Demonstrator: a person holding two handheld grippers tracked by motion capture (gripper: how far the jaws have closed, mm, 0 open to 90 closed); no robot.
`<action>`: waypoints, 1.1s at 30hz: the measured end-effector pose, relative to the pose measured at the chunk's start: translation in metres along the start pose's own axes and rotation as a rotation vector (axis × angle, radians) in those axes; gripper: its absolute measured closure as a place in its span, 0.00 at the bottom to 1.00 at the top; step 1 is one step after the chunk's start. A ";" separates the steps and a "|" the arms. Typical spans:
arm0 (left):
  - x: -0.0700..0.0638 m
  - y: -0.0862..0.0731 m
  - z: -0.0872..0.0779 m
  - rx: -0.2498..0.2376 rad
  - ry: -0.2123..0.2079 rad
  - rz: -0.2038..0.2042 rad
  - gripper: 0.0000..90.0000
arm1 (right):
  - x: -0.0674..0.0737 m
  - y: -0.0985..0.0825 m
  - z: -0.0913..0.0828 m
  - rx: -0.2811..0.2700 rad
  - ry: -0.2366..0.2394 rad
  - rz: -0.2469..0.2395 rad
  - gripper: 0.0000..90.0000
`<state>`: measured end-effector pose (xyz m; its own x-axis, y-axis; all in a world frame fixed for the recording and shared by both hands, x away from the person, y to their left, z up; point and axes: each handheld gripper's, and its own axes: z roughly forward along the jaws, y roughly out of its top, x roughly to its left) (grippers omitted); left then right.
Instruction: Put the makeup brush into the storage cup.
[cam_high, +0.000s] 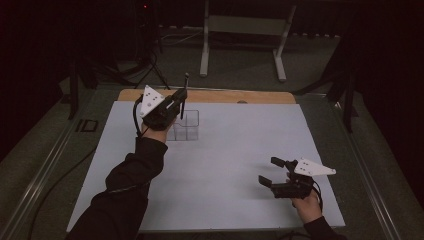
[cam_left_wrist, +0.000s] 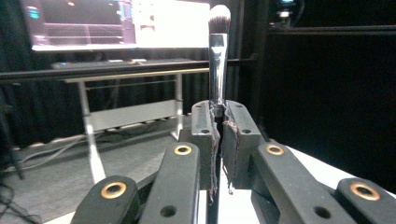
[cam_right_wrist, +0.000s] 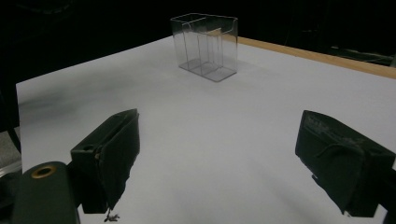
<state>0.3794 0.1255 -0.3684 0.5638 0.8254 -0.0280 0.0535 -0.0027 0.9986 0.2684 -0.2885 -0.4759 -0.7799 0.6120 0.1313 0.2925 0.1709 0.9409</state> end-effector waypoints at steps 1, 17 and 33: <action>0.001 -0.001 0.001 -0.010 0.012 -0.001 0.95 | 0.000 0.000 0.000 0.001 0.001 0.000 0.16; 0.019 -0.016 0.021 -0.095 0.061 -0.066 0.95 | 0.000 -0.001 0.001 0.003 0.004 0.001 0.16; 0.027 -0.042 0.036 -0.082 0.139 -0.079 0.95 | 0.000 -0.001 0.001 0.004 0.005 0.001 0.15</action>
<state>0.4215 0.1274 -0.4132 0.4404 0.8916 -0.1051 0.0222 0.1063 0.9941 0.2685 -0.2883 -0.4771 -0.7820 0.6086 0.1342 0.2958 0.1730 0.9395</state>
